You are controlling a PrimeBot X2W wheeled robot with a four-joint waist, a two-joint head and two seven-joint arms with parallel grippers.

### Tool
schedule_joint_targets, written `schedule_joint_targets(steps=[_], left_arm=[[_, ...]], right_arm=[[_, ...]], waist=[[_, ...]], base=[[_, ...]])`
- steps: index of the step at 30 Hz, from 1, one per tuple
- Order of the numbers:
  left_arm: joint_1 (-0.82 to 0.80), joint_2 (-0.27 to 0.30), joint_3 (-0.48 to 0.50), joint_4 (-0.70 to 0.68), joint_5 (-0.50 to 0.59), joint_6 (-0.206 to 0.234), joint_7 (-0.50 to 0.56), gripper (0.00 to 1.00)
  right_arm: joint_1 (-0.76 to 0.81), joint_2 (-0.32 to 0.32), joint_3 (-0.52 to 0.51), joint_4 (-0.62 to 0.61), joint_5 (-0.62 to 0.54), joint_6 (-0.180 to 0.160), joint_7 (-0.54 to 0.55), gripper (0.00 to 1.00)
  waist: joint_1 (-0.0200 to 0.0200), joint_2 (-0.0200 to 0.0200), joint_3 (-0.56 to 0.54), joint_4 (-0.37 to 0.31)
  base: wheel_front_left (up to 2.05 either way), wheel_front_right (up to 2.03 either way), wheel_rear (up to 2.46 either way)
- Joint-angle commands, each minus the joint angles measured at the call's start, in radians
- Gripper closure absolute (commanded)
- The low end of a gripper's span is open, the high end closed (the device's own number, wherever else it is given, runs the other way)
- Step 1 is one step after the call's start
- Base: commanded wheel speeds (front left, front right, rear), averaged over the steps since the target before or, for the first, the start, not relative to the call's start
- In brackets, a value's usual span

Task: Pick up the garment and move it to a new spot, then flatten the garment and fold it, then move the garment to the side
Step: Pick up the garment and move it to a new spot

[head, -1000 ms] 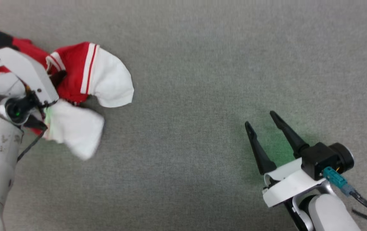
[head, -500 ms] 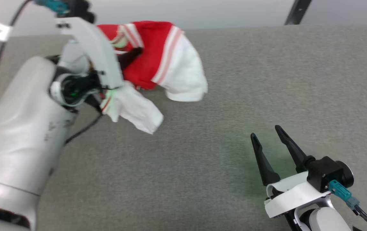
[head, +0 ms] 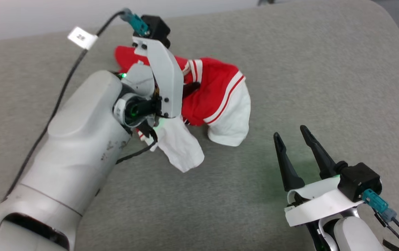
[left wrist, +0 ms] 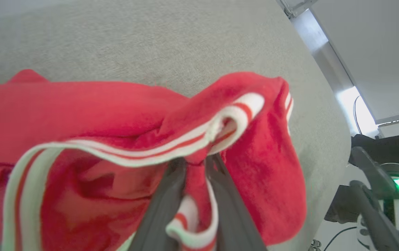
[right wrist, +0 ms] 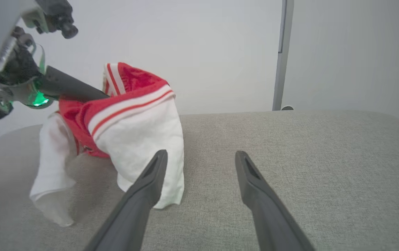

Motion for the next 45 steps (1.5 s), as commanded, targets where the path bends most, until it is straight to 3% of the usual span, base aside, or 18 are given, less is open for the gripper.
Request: schedule_joint_targets(steps=[1,9,17,21,22,23,34,45], left_arm=[[-0.013,0.004,-0.008,0.021,0.011,-0.005,-0.005,1.00],[-0.043,0.022,-0.075,0.170,0.089,-0.010,-0.033,1.00],[-0.039,0.020,-0.135,0.251,0.107,-0.012,-0.036,1.00],[-0.039,0.014,-0.160,0.239,0.095,-0.013,-0.059,0.53],[-0.037,0.012,-0.158,0.230,0.083,-0.013,-0.071,0.06],[-0.037,0.008,-0.155,0.222,0.074,-0.013,-0.083,0.00],[0.042,0.046,-0.122,0.082,-0.083,-0.014,-0.225,0.00],[0.361,0.154,-0.037,-0.048,-0.243,-0.014,-0.449,0.00]], right_arm=[[-0.011,0.004,0.006,0.000,0.014,-0.001,-0.007,0.00],[-0.038,0.004,0.024,-0.033,0.067,-0.001,-0.008,0.00],[-0.024,0.004,0.019,-0.042,0.075,-0.001,-0.009,0.00],[-0.020,0.004,0.016,-0.034,0.062,-0.001,-0.009,0.00],[-0.020,0.004,0.015,-0.032,0.057,-0.001,-0.009,0.00],[-0.018,0.004,0.013,-0.029,0.051,-0.001,-0.009,0.00],[0.011,0.001,-0.002,0.035,-0.041,-0.001,-0.009,0.00],[0.106,-0.067,-0.065,0.025,-0.058,-0.001,0.039,0.00]], waist=[[0.0000,0.0000,0.061,-0.073],[0.0000,0.0000,0.112,-0.147],[0.0000,0.0000,0.114,-0.158],[0.0000,0.0000,0.096,-0.138],[0.0000,0.0000,0.087,-0.130],[0.0000,0.0000,0.078,-0.120],[0.0000,0.0000,-0.055,0.003],[0.0000,0.0000,-0.156,0.101]], base=[[0.00,0.00,0.00],[0.00,0.00,0.00],[0.00,0.00,0.00],[0.00,0.00,0.00],[0.00,0.00,0.00],[0.00,0.00,0.00],[0.00,0.00,0.00],[0.00,0.00,0.00]])
